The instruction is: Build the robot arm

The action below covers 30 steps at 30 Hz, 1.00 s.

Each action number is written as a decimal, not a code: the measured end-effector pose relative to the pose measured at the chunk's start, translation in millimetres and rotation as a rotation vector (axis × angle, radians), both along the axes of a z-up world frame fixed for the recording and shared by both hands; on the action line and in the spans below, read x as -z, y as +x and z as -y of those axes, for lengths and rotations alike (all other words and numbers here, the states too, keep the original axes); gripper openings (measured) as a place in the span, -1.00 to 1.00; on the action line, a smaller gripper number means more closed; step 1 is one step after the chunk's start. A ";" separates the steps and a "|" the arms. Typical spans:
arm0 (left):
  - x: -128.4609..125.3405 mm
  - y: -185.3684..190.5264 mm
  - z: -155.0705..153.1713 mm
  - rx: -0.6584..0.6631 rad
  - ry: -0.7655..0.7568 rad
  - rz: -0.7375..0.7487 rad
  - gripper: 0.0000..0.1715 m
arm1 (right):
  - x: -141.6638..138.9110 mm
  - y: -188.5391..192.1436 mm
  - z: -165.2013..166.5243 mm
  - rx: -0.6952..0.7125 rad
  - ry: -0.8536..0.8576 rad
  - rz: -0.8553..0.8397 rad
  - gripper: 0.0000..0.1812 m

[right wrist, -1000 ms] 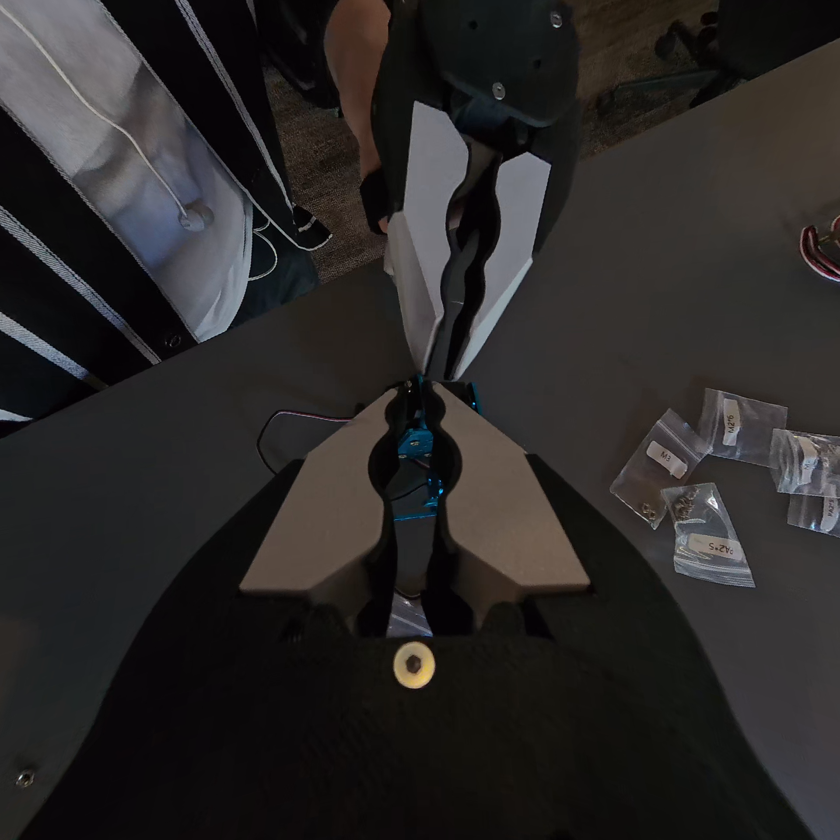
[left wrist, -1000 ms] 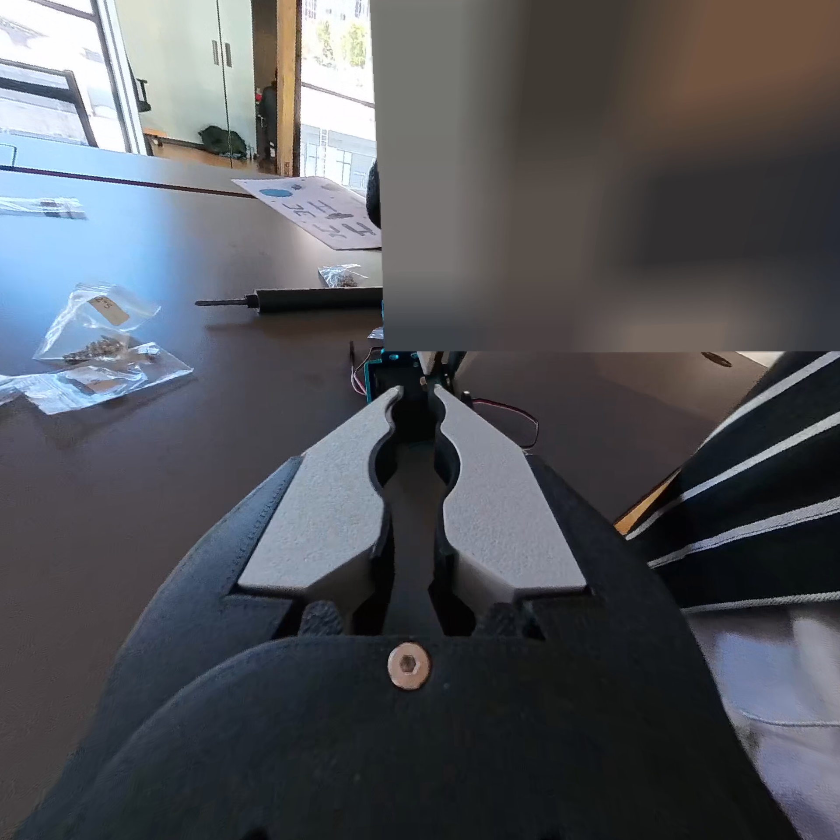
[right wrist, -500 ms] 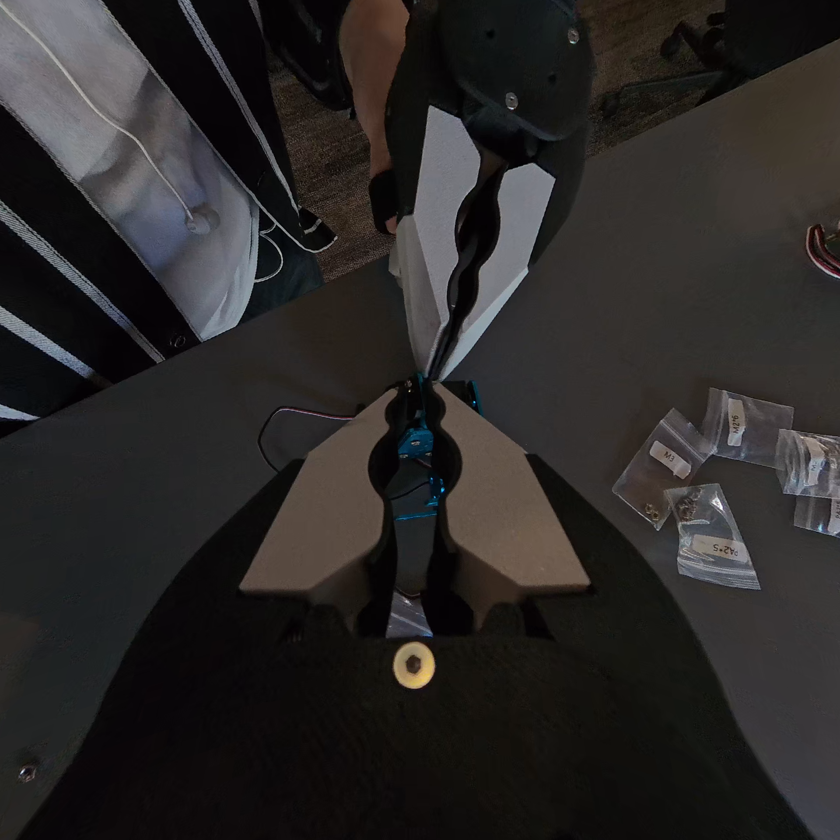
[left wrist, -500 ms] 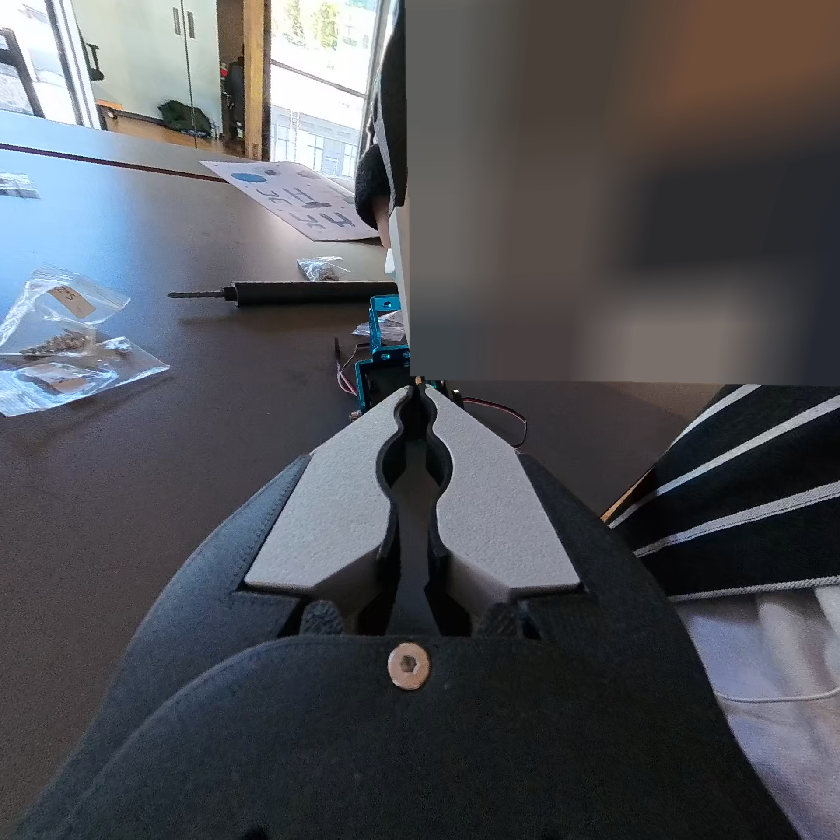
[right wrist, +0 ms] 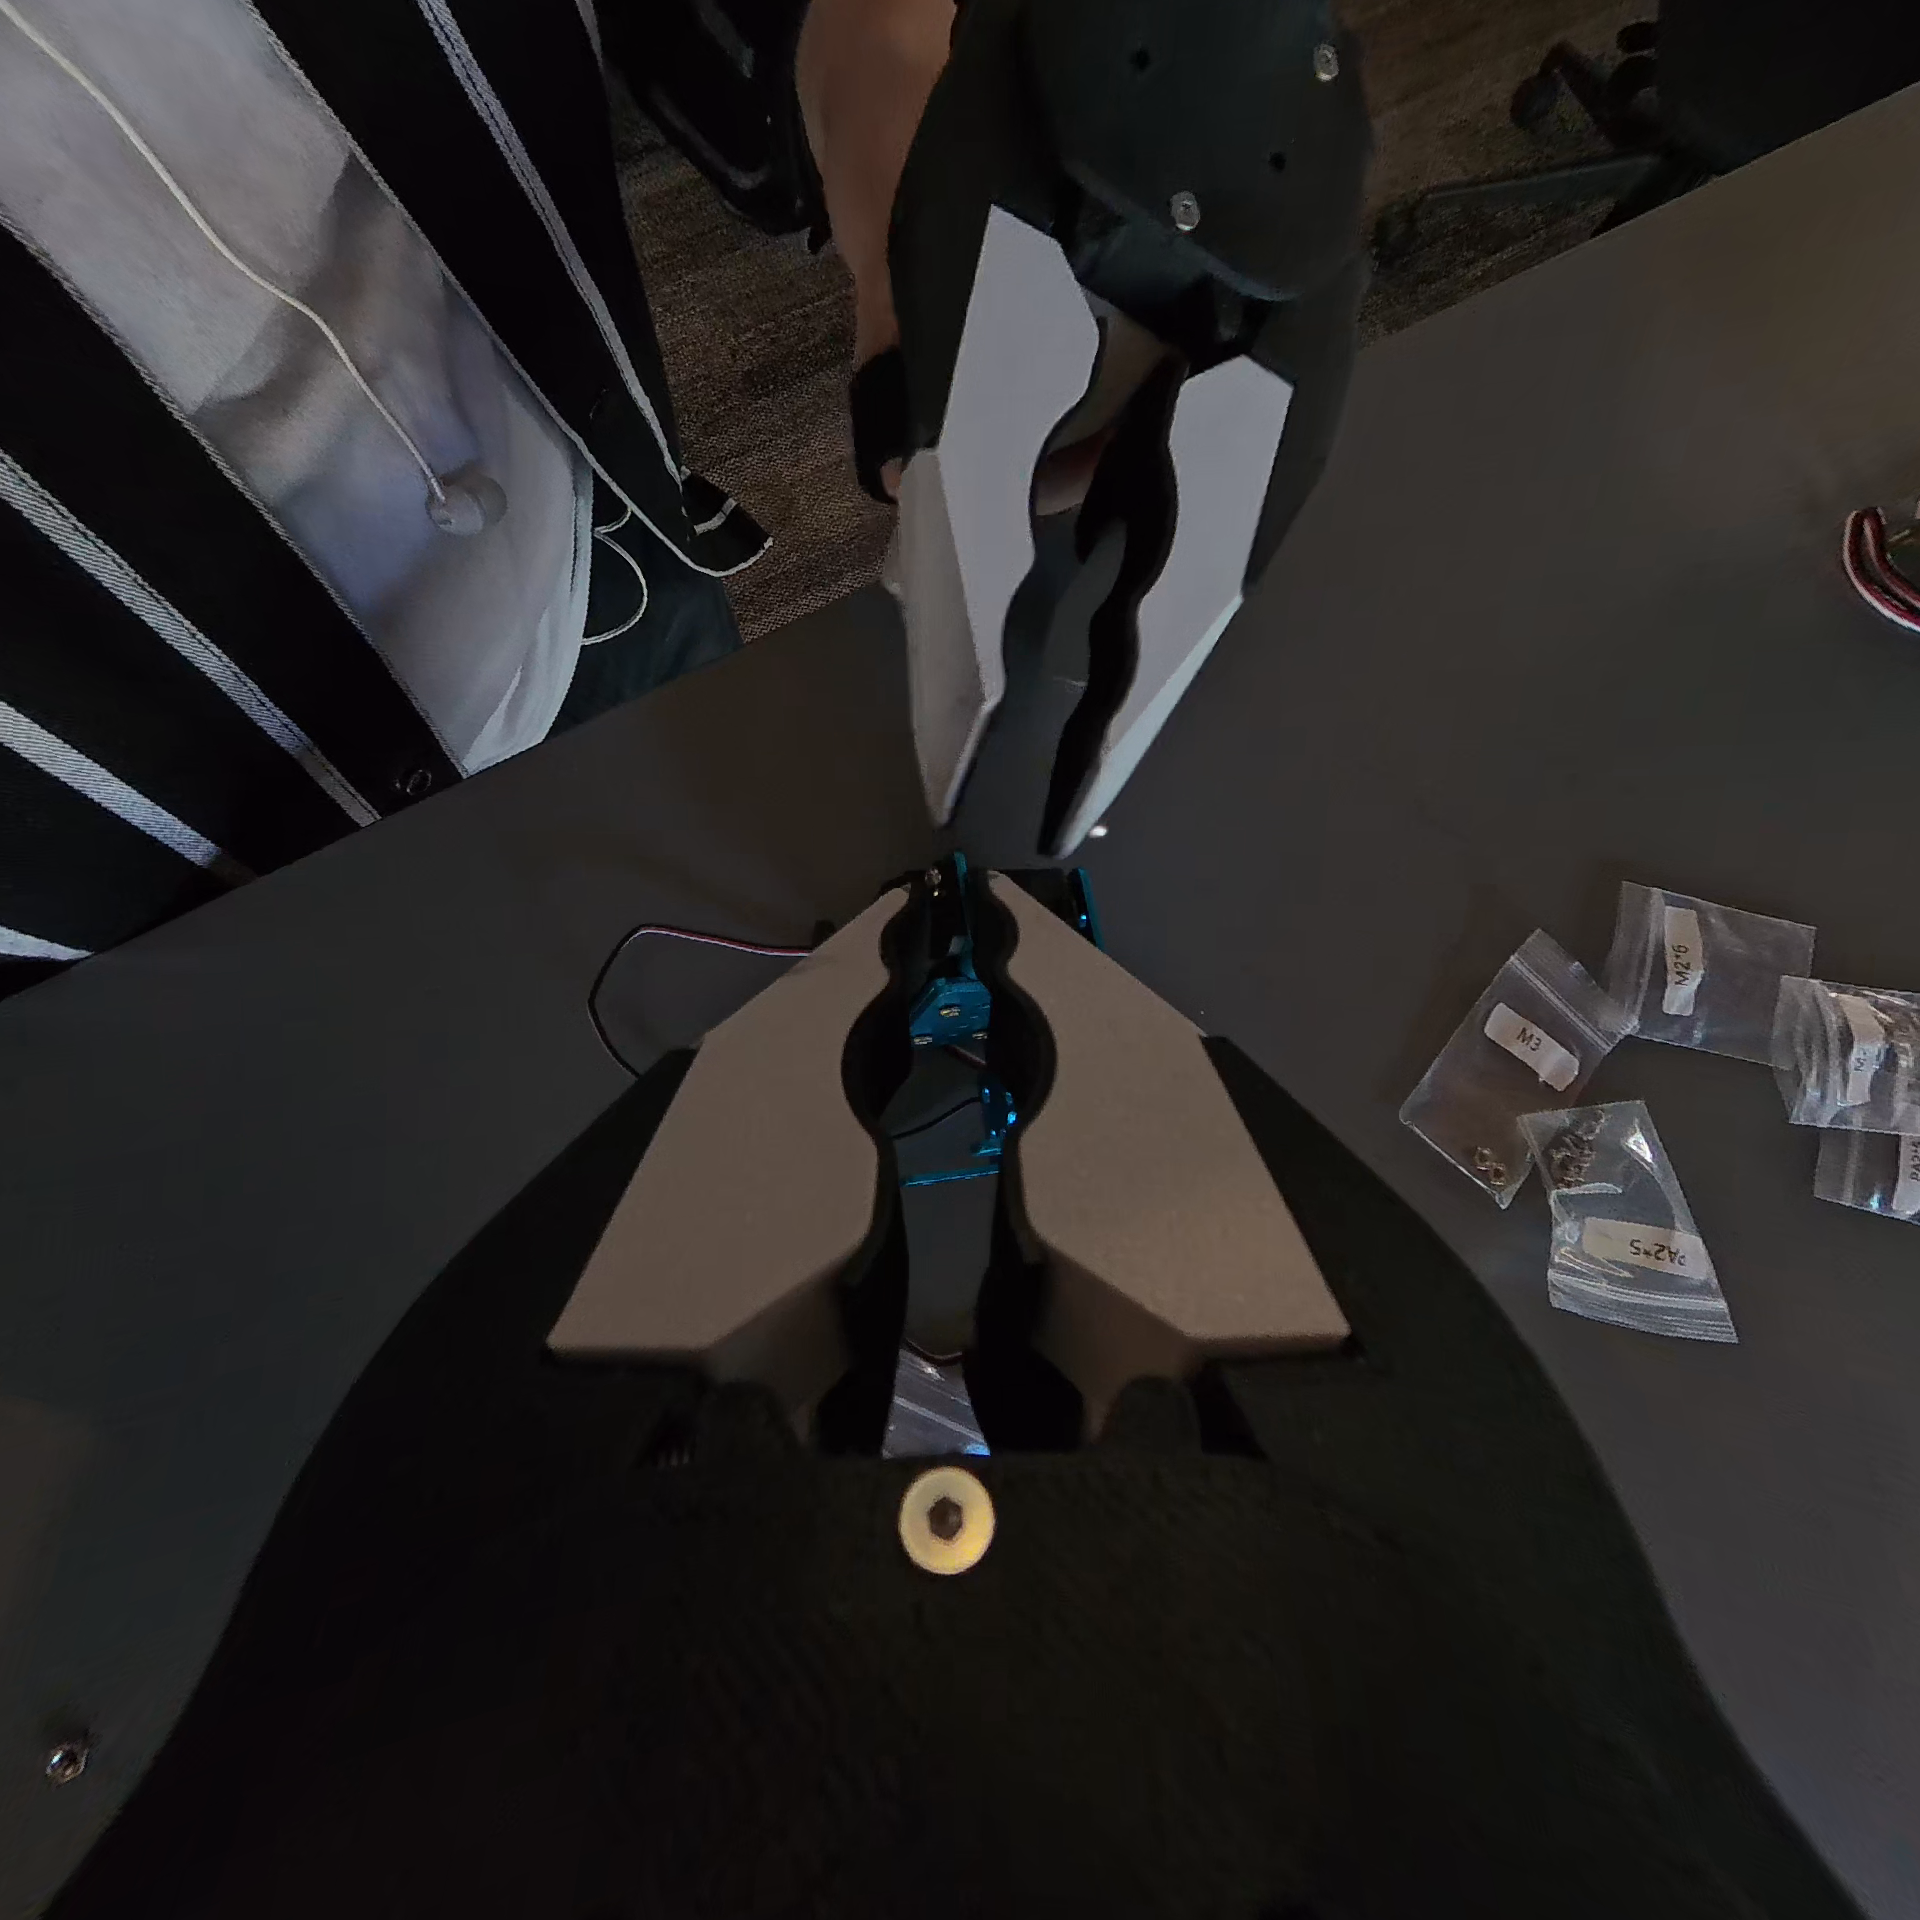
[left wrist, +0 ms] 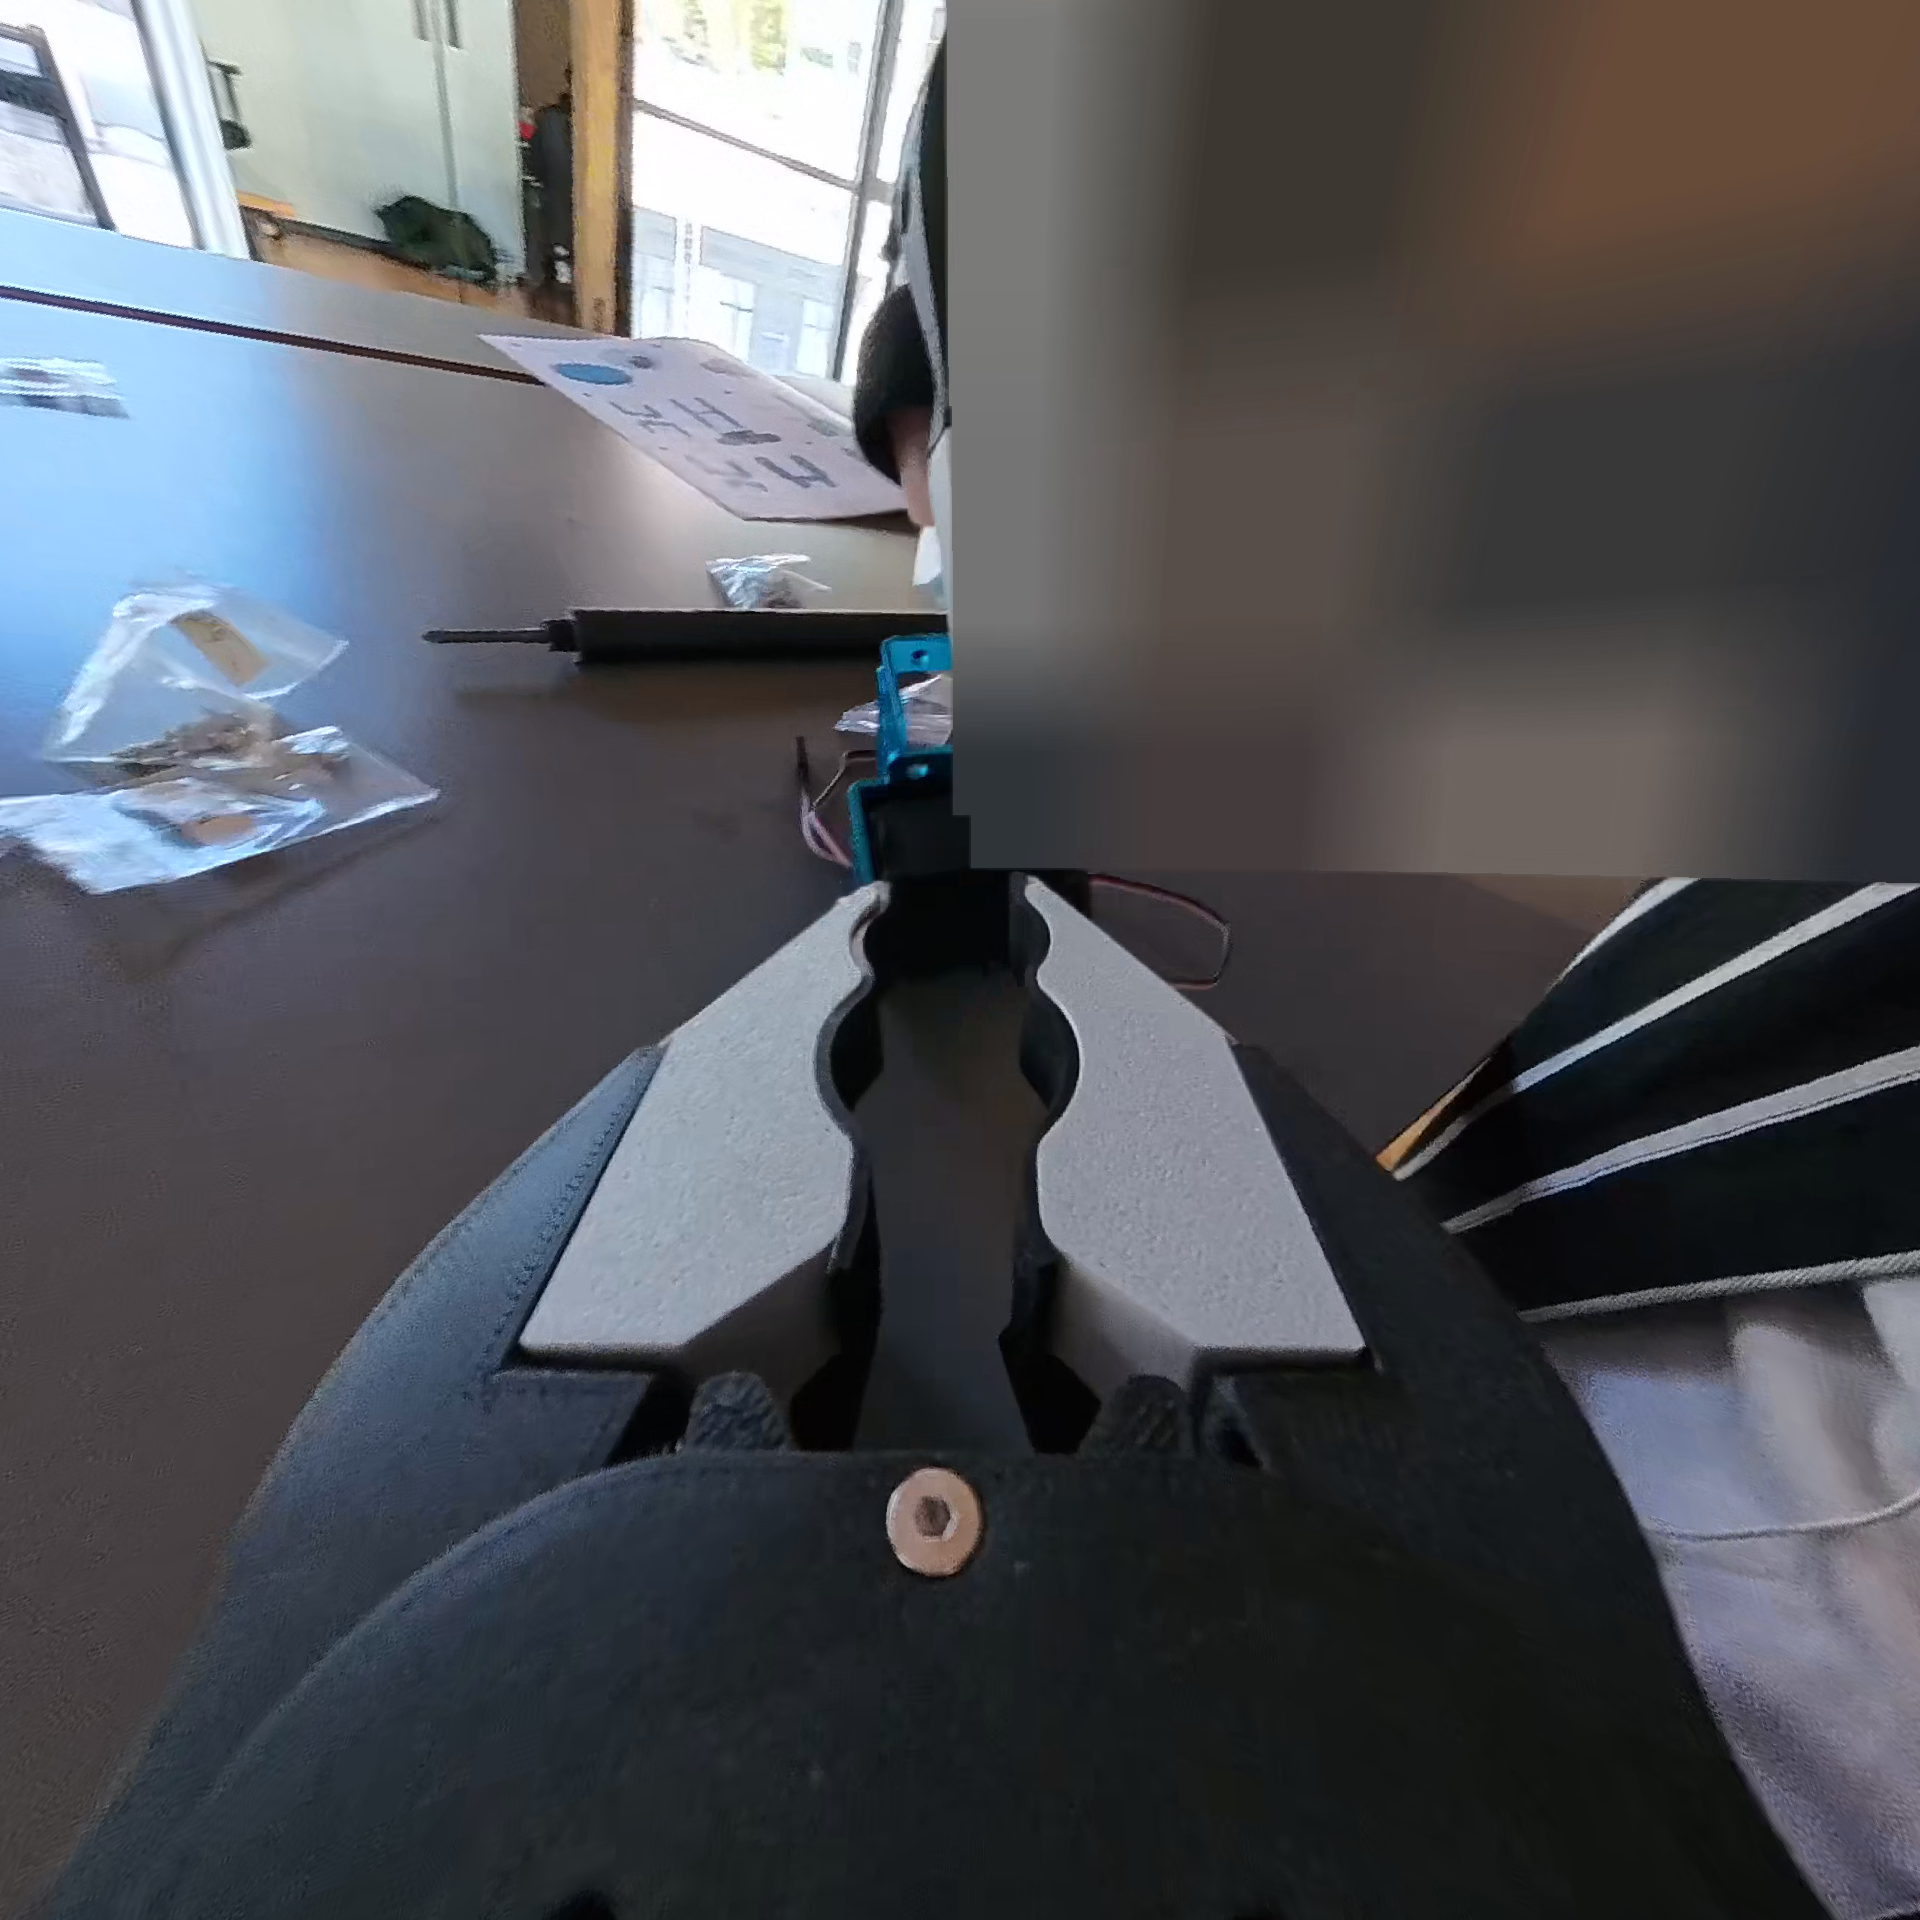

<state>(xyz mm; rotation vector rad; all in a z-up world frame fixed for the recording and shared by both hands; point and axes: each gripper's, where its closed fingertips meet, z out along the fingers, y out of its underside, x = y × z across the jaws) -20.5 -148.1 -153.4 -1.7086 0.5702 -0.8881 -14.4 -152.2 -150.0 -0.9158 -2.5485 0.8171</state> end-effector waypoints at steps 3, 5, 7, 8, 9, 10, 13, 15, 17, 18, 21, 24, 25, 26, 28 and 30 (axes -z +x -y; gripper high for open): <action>3.9 -14.0 0.3 -0.072 0.028 -0.066 -0.75 | -0.1 0.0 -0.3 0.001 0.003 -0.002 -0.93; 6.9 -22.4 1.2 -0.117 0.067 -0.134 -0.71 | -0.1 -0.1 -0.3 0.001 0.005 -0.005 -0.93; 10.0 -29.7 1.6 -0.144 0.083 -0.184 -0.72 | -0.1 0.2 -0.6 0.000 0.009 -0.004 -0.92; 11.1 -34.5 0.6 -0.164 0.075 -0.202 -0.72 | -0.1 0.2 -0.8 -0.001 0.013 -0.003 -0.92; 12.1 -41.8 -2.3 -0.199 0.062 -0.223 -0.72 | -0.1 0.2 -0.8 -0.001 0.017 -0.003 -0.92; 12.7 -50.7 -6.1 -0.242 0.048 -0.241 -0.71 | 0.0 0.3 -0.8 -0.001 0.021 -0.002 -0.92; 12.3 -69.7 -13.9 -0.298 0.009 -0.273 -0.69 | 0.0 0.1 -0.8 0.003 0.032 -0.004 -0.92; 16.6 -79.4 -19.7 -0.315 -0.030 -0.341 -0.72 | 0.1 -0.3 -0.6 0.012 0.038 -0.009 -0.91; 20.8 -82.8 -24.5 -0.306 -0.063 -0.408 -0.77 | 0.1 -0.7 -0.5 0.022 0.045 -0.023 -0.91; 23.9 -82.2 -25.9 -0.288 -0.089 -0.436 -0.82 | 0.1 -1.0 -0.4 0.029 0.047 -0.031 -0.91; 28.8 -78.7 -31.2 -0.237 -0.131 -0.508 -0.78 | -0.3 -1.0 -0.6 0.053 0.047 -0.057 -0.91; 31.2 -76.4 -40.4 -0.214 -0.125 -0.602 -0.74 | -0.6 0.2 -1.6 0.074 0.048 -0.075 -0.90; 33.8 -75.3 -42.7 -0.200 -0.129 -0.631 -0.76 | -0.7 0.5 -1.8 0.080 0.049 -0.079 -0.90; 36.3 -73.5 -44.7 -0.185 -0.135 -0.655 -0.77 | -0.8 0.7 -2.2 0.086 0.048 -0.082 -0.90; 38.6 -68.6 -48.9 -0.165 -0.146 -0.669 -0.78 | -0.9 1.5 -2.7 0.096 0.044 -0.086 -0.90; 40.3 -63.7 -52.1 -0.151 -0.165 -0.661 -0.79 | -1.1 2.5 -3.1 0.102 0.042 -0.089 -0.90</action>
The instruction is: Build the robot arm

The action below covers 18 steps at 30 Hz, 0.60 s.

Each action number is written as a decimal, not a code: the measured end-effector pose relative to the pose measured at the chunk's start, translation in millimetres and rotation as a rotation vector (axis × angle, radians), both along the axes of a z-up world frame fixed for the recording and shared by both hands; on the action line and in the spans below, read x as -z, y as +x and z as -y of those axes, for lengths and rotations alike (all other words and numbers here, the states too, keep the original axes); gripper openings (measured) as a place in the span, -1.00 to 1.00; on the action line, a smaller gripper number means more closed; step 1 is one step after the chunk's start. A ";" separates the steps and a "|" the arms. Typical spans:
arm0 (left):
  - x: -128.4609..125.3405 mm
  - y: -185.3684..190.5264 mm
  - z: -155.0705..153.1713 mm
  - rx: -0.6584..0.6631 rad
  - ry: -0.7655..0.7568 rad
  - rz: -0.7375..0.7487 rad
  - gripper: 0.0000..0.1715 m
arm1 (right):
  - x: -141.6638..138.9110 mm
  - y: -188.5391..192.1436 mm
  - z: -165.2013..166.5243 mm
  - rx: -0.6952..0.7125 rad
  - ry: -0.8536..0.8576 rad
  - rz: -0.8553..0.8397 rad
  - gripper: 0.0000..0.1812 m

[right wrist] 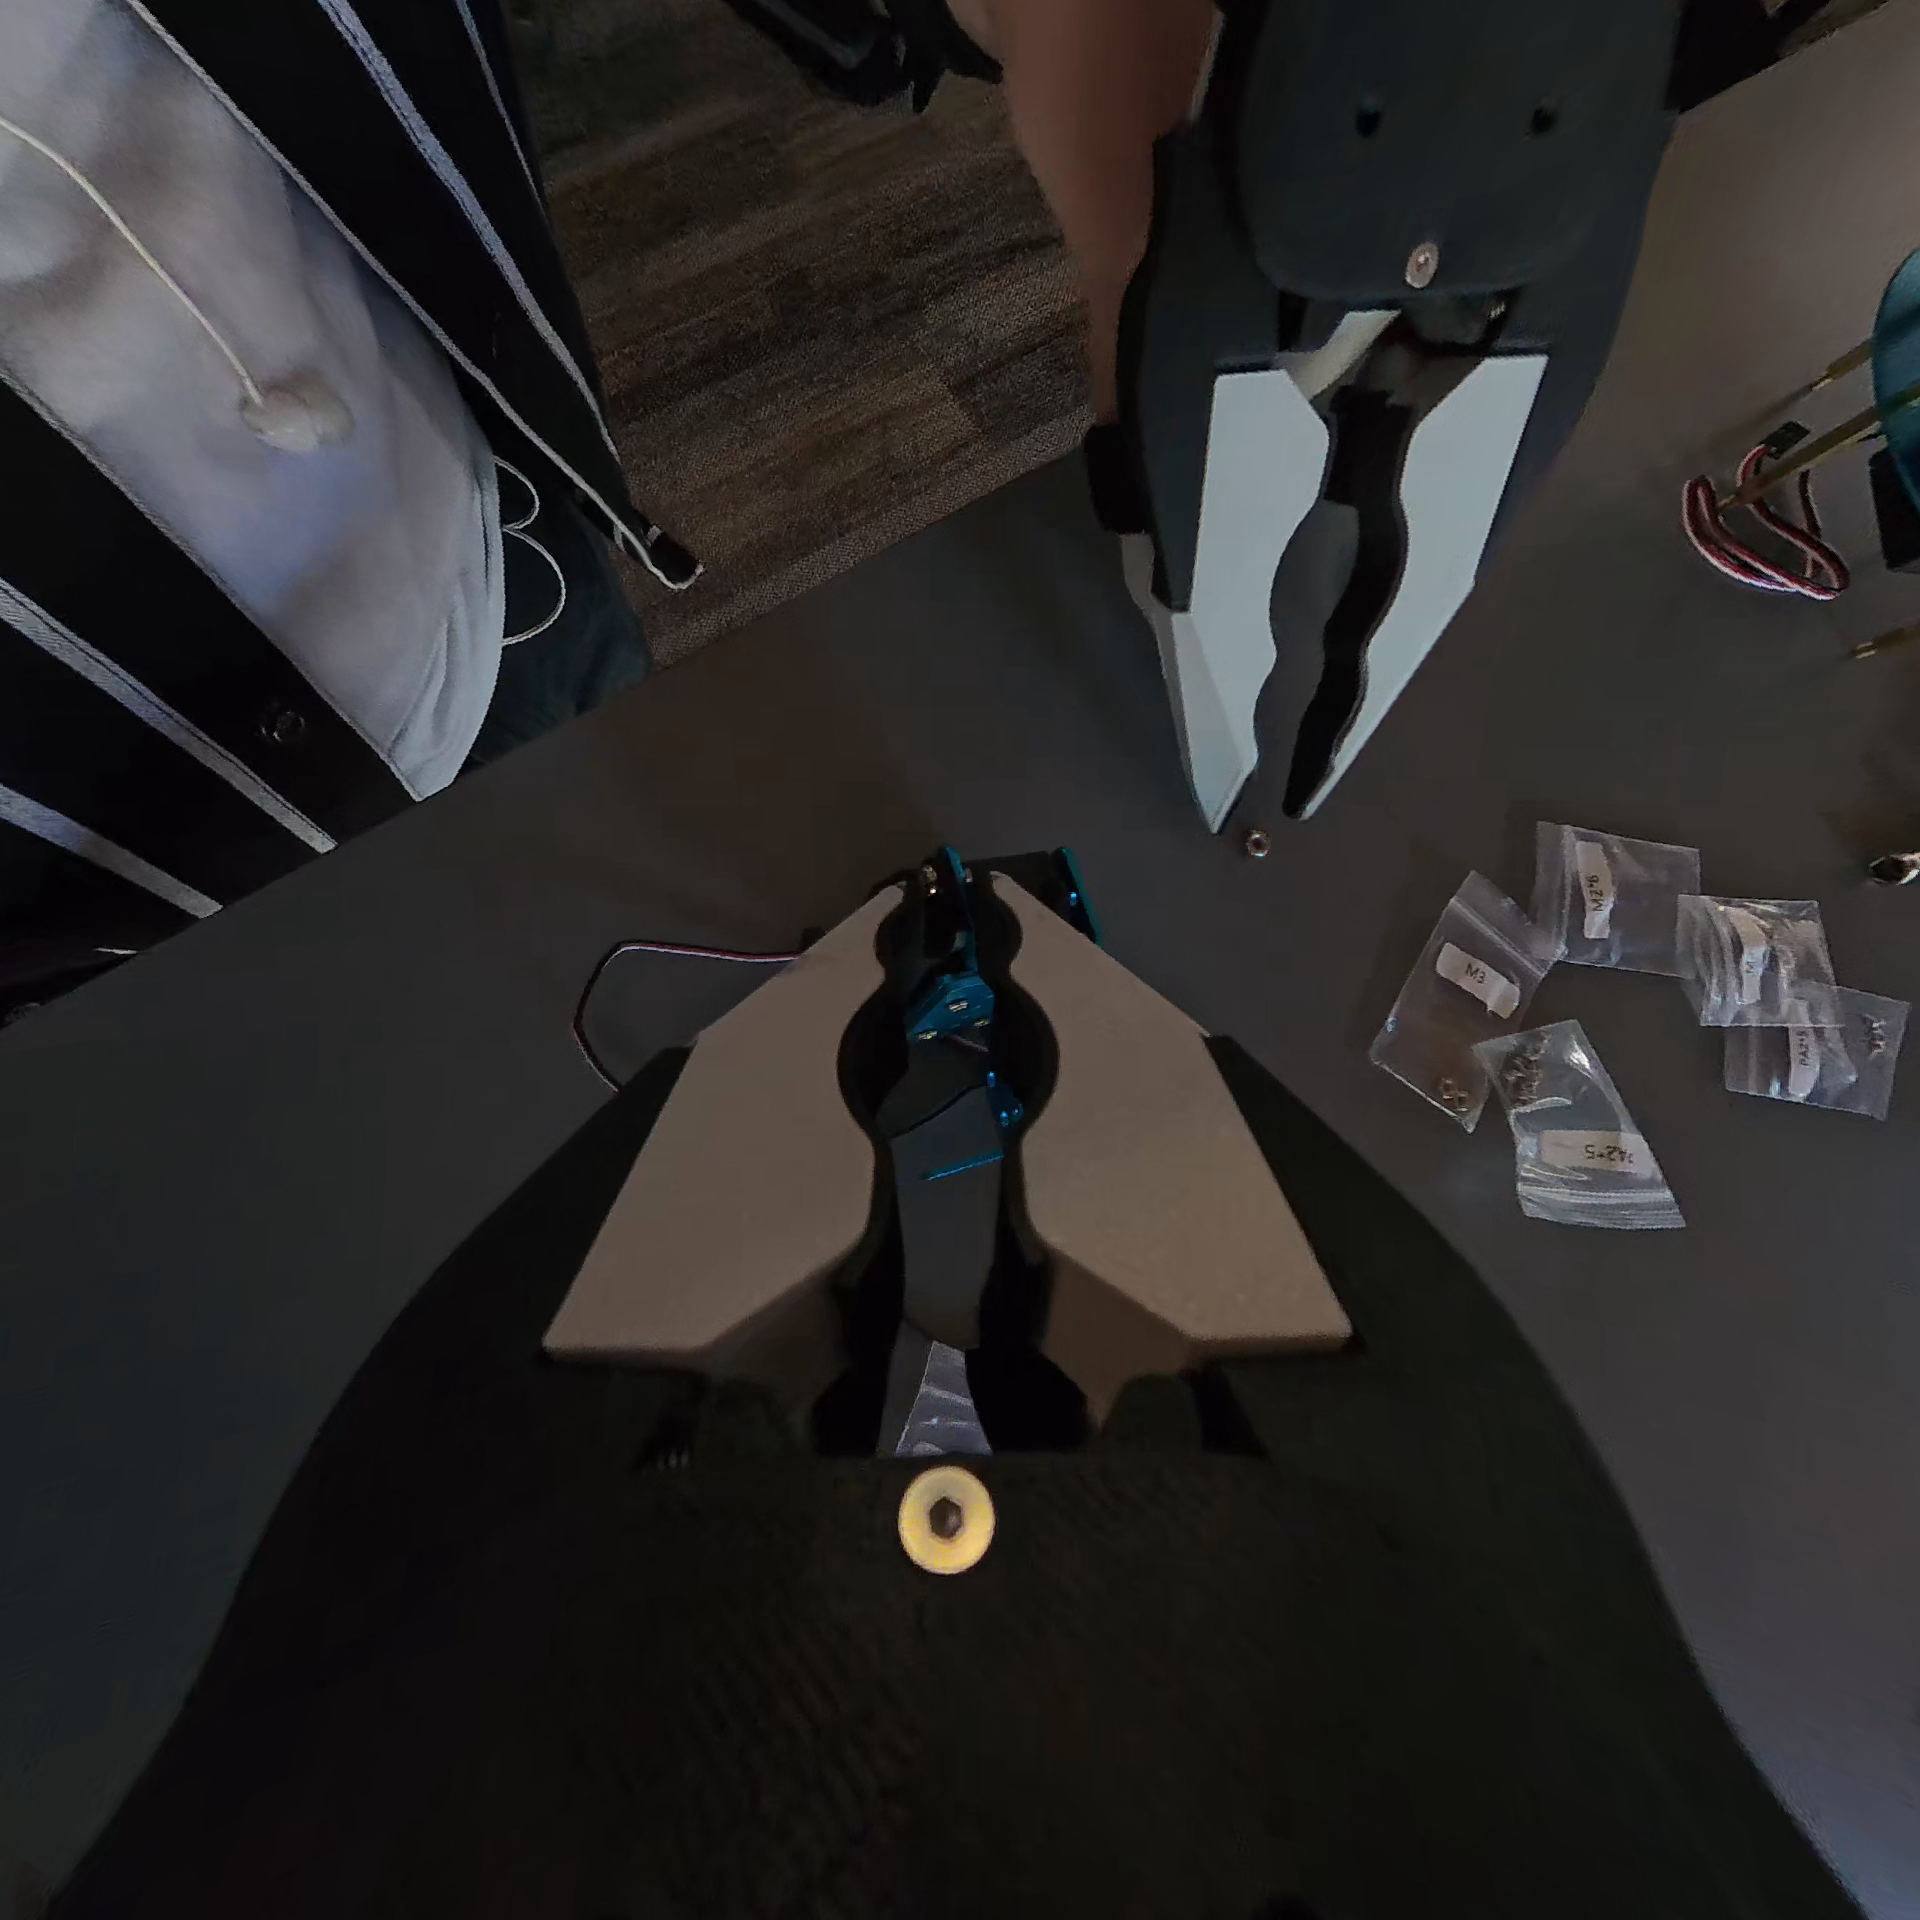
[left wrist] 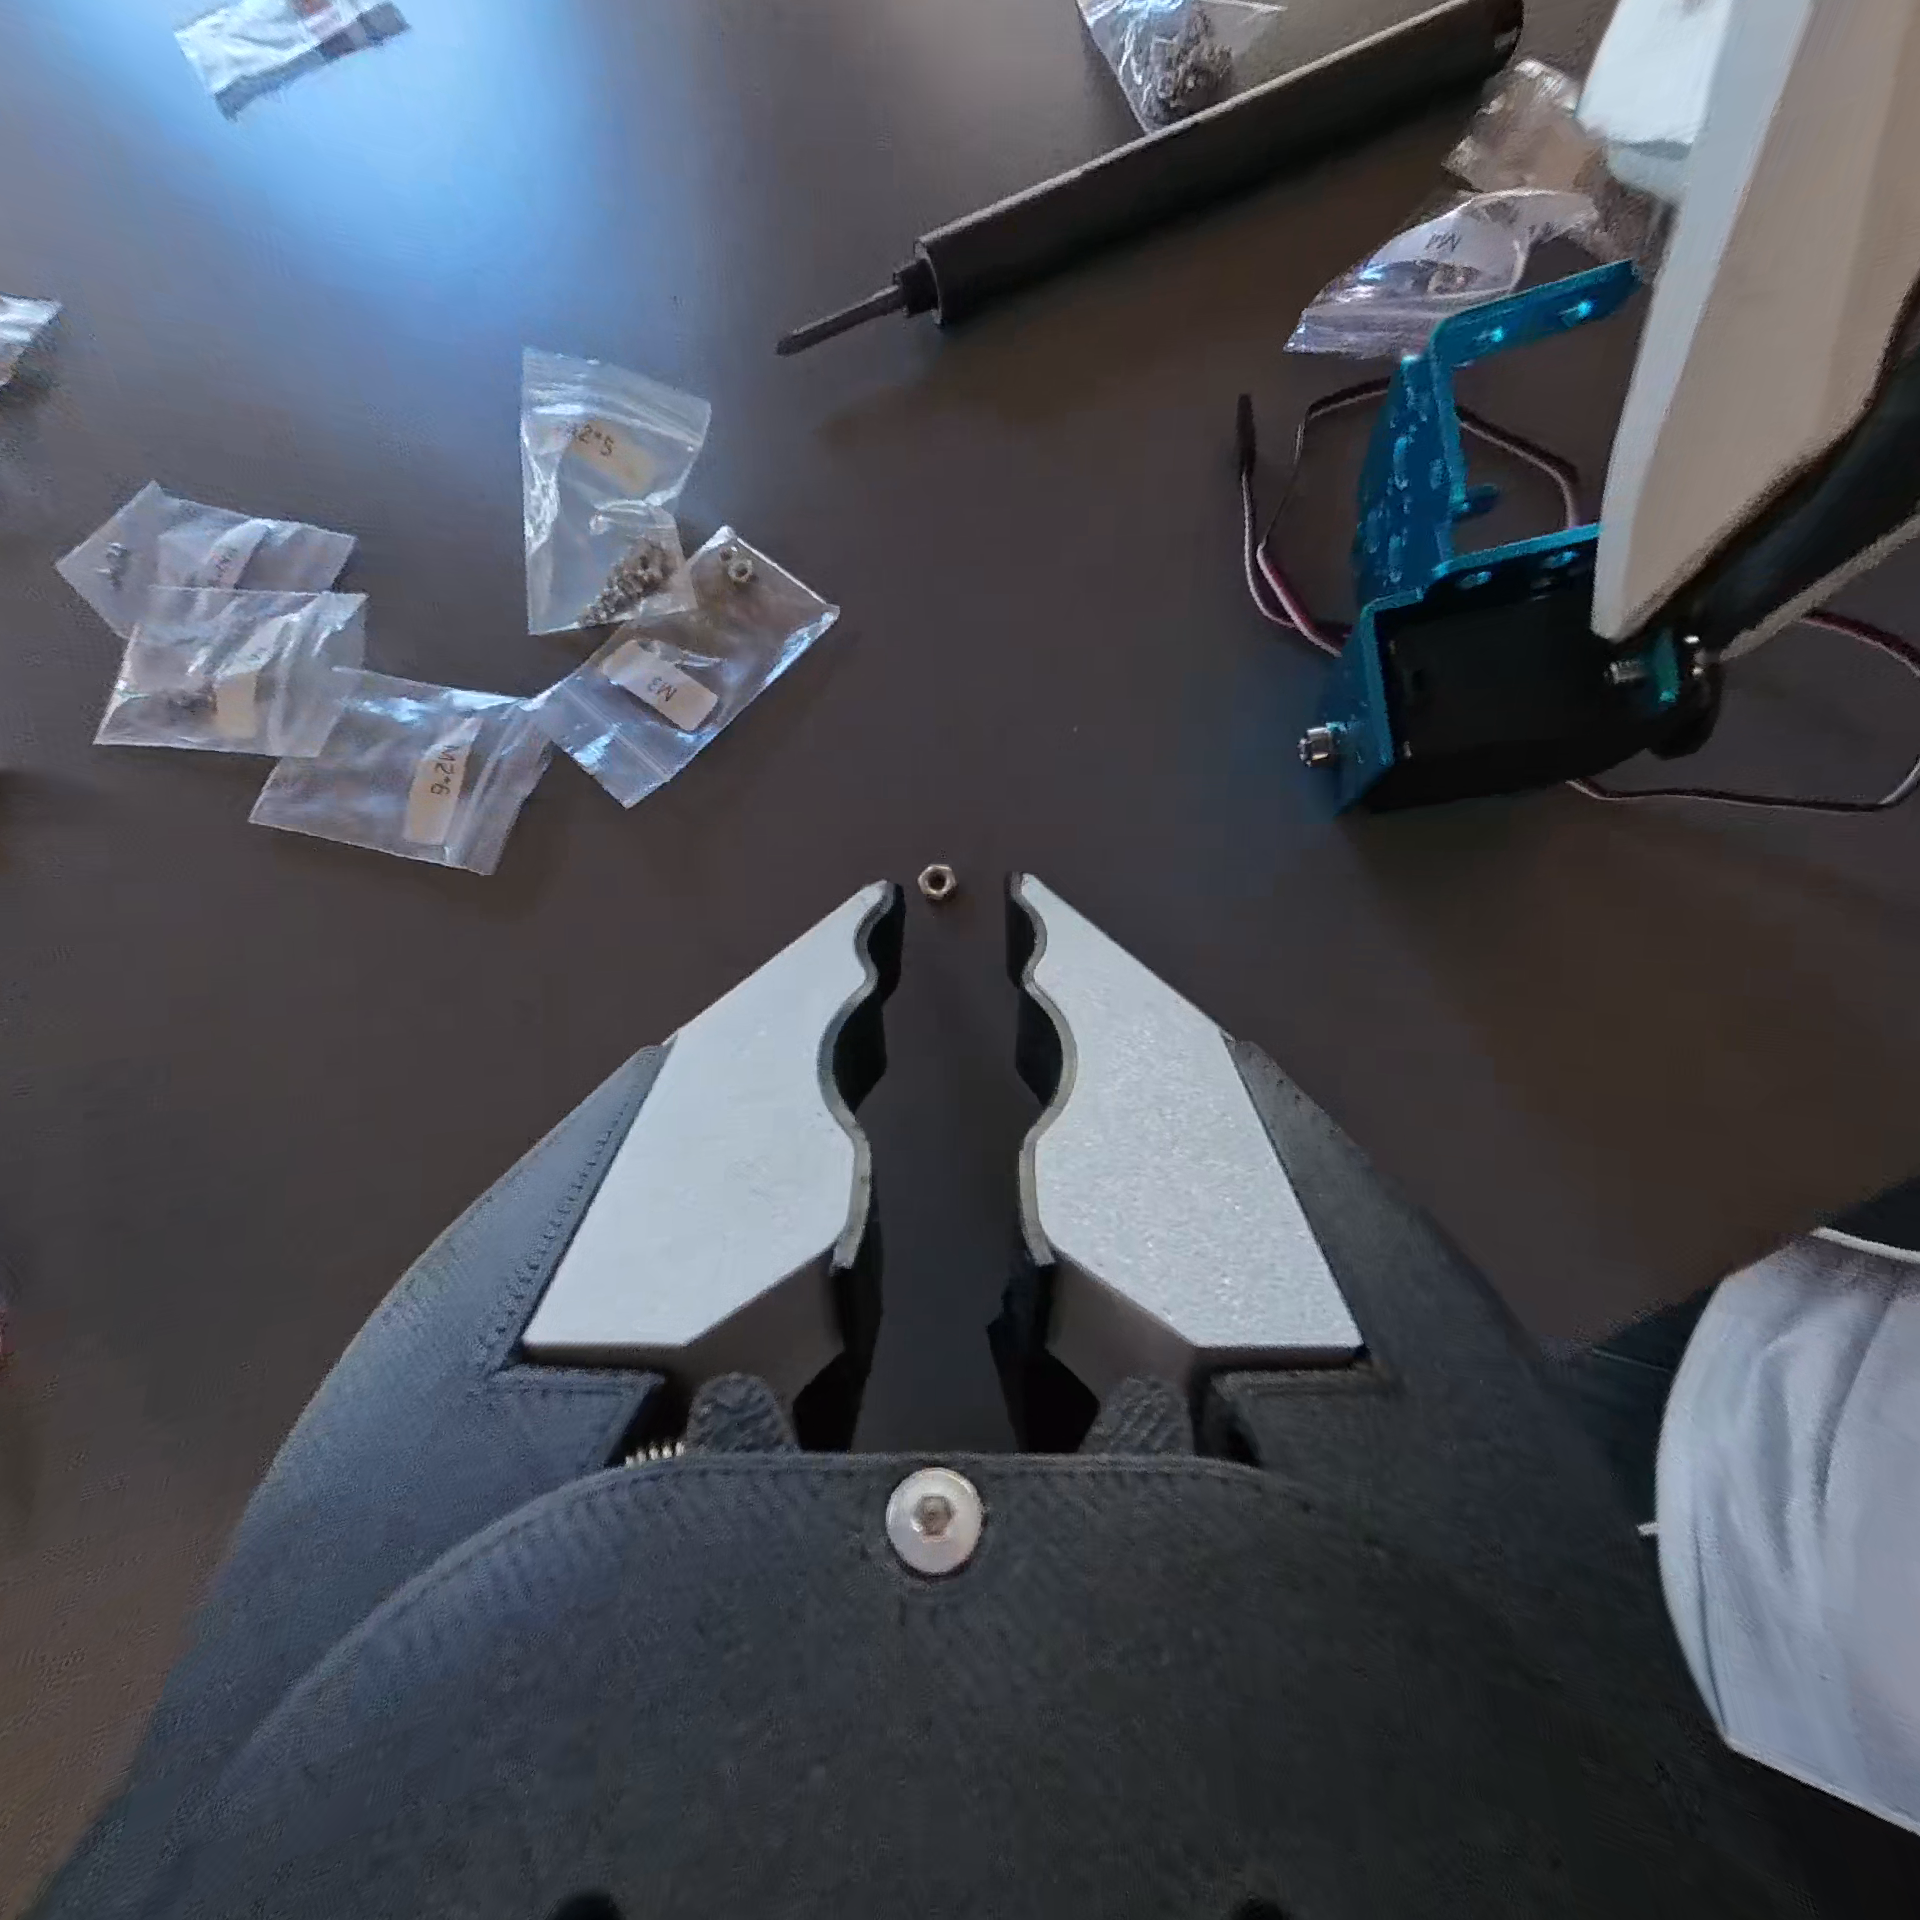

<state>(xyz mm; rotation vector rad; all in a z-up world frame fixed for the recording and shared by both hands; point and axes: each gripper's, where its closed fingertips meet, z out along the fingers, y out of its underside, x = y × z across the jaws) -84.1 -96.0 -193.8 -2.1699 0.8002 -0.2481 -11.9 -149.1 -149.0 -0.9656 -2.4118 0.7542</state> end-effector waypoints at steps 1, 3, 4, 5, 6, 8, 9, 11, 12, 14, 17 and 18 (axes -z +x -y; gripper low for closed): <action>2.0 0.2 -1.4 -0.006 -0.015 -0.004 -0.82 | 0.0 0.6 -0.3 0.003 0.000 -0.001 -0.90; 5.4 -0.6 -4.2 -0.029 -0.044 -0.005 -0.85 | -0.1 1.3 -0.4 0.008 0.001 -0.002 -0.90; 5.6 0.1 -5.1 -0.039 -0.054 0.007 -0.86 | -0.1 1.4 -0.5 0.009 0.003 -0.003 -0.90; 5.6 0.4 -6.0 -0.049 -0.061 0.018 -0.87 | -0.2 1.7 -0.5 0.010 0.006 -0.003 -0.90; 5.7 0.5 -6.7 -0.056 -0.062 0.022 -0.89 | -0.2 2.0 -0.5 0.010 0.008 -0.002 -0.90; 5.9 -0.7 -8.0 -0.065 -0.053 0.010 -0.94 | -0.2 2.5 -0.6 0.011 0.010 0.000 -0.90; 6.0 -1.2 -8.4 -0.067 -0.046 0.002 -0.94 | -0.2 2.7 -0.6 0.011 0.010 0.000 -0.90; 6.2 -1.5 -8.1 -0.068 -0.037 -0.005 -0.94 | -0.3 2.8 -0.7 0.013 0.010 0.001 -0.90; 6.1 -1.8 -7.7 -0.070 -0.034 -0.005 -0.95 | -0.2 2.8 -0.7 0.013 0.010 0.001 -0.90; 5.6 -3.0 -5.8 -0.082 -0.035 0.015 -0.95 | -0.3 2.9 -0.7 0.015 0.009 0.000 -0.90; -3.9 9.4 8.2 -0.060 -0.079 0.182 -0.95 | -0.3 3.2 -0.7 0.017 0.013 -0.003 -0.90; -12.2 18.8 15.1 -0.034 -0.096 0.281 -0.95 | -0.4 3.4 -0.7 0.017 0.015 -0.004 -0.90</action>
